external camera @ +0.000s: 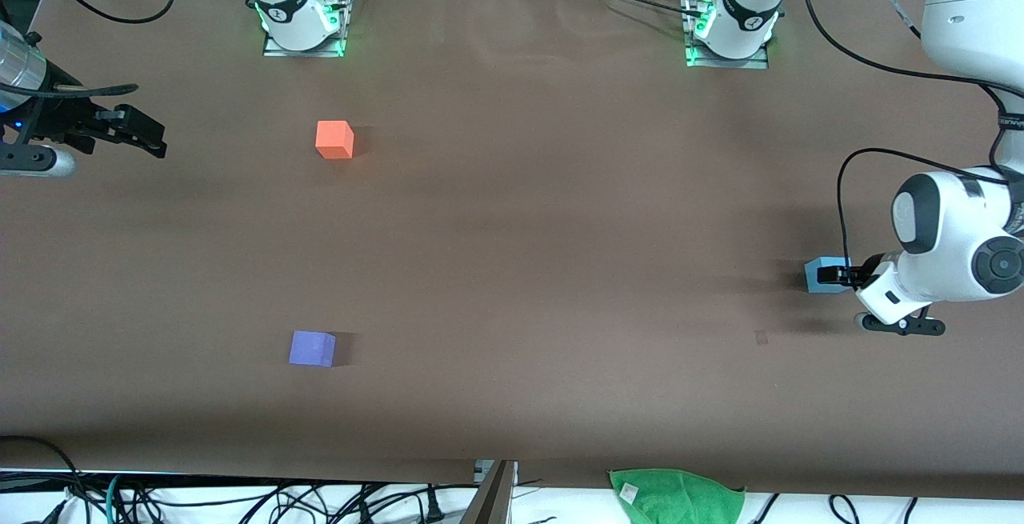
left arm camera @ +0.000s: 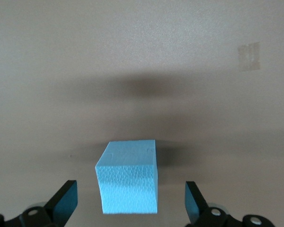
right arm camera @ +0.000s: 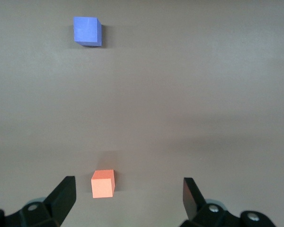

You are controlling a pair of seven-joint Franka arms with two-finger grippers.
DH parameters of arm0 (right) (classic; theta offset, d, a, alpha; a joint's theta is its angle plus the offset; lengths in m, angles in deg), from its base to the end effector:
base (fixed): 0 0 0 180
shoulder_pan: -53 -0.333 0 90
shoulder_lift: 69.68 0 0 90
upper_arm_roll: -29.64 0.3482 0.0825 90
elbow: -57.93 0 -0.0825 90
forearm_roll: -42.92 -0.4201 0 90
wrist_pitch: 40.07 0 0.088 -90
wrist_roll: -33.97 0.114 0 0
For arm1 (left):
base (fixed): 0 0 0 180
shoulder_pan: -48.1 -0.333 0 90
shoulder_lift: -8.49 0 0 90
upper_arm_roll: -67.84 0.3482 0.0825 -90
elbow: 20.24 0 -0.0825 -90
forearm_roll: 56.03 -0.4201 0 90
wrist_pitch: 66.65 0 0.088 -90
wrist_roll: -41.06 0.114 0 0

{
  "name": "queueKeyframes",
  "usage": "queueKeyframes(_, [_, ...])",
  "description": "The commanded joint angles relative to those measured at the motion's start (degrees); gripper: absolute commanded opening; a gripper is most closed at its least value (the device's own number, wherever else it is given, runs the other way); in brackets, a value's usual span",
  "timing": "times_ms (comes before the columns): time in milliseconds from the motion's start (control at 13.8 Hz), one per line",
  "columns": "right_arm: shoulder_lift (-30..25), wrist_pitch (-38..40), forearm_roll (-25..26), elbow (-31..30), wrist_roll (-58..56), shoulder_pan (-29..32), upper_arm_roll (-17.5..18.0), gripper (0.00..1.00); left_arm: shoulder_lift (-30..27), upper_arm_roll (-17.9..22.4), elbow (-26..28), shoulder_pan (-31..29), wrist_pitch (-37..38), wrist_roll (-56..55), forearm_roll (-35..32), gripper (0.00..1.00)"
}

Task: Place blue block between orange and purple blocks
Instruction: 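Close the left gripper on the light blue cube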

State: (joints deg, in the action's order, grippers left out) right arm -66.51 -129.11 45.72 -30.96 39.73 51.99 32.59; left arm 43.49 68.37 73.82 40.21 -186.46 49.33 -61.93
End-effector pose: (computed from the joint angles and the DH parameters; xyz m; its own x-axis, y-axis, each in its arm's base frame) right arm 0.6053 0.0354 0.6251 0.9983 -0.0321 -0.0477 -0.0297 -0.9983 0.0510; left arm 0.7058 0.1095 0.2439 0.9835 -0.0509 -0.1736 -0.0623 -0.9962 -0.0608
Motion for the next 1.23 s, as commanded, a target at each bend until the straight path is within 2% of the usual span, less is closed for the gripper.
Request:
queueKeyframes(0, [0.35,0.35,-0.95,1.17,-0.84,0.58,0.22,1.00,-1.34,-0.17,3.58,-1.42,-2.79,1.39,0.89,1.00])
queueKeyframes(362, [0.35,0.27,-0.95,1.17,-0.84,0.66,0.22,1.00,-1.16,-0.17,6.65,-1.69,-5.43,1.39,1.50,1.00])
queueKeyframes(723, [0.35,0.27,-0.95,1.17,-0.84,0.66,0.22,1.00,1.91,-0.17,6.84,-2.04,-7.36,0.78,1.59,1.00])
queueKeyframes(796, [0.35,0.27,-0.95,1.17,-0.84,0.66,0.22,1.00,2.18,-0.17,6.75,-2.12,-7.71,0.78,1.50,0.91])
queueKeyframes(868, [0.44,0.27,-0.78,1.17,-0.93,0.75,0.13,1.00,2.18,-0.17,6.66,-2.21,-7.72,0.60,1.50,0.64])
queueKeyframes(1013, [0.79,0.18,-0.77,1.43,-0.84,0.66,0.13,1.00,2.18,-0.26,6.66,-2.13,-7.54,-0.10,1.59,0.23])
queueKeyframes(1085, [0.88,0.18,-0.77,1.61,-0.84,0.66,0.13,1.00,2.18,-0.26,6.49,-2.04,-7.37,0.07,1.59,0.19])
queueKeyframes(1157, [0.88,0.26,-0.86,1.61,-0.84,0.66,0.13,1.00,2.00,-0.26,6.40,-2.12,-7.28,0.51,1.59,0.09])
